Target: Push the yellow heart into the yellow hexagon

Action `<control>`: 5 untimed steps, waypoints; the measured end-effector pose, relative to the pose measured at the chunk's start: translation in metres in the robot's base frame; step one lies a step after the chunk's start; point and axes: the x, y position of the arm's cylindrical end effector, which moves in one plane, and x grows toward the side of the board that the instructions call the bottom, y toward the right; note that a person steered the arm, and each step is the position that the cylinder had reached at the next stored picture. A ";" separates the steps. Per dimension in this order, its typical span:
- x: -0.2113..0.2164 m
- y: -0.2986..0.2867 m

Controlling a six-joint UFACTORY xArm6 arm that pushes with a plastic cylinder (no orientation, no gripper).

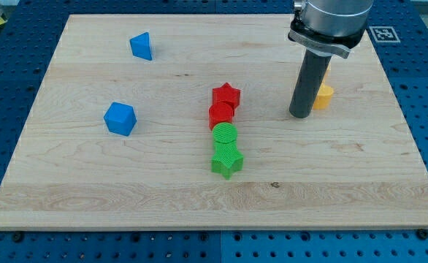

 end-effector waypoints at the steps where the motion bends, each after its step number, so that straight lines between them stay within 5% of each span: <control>1: -0.003 0.000; 5: -0.014 0.009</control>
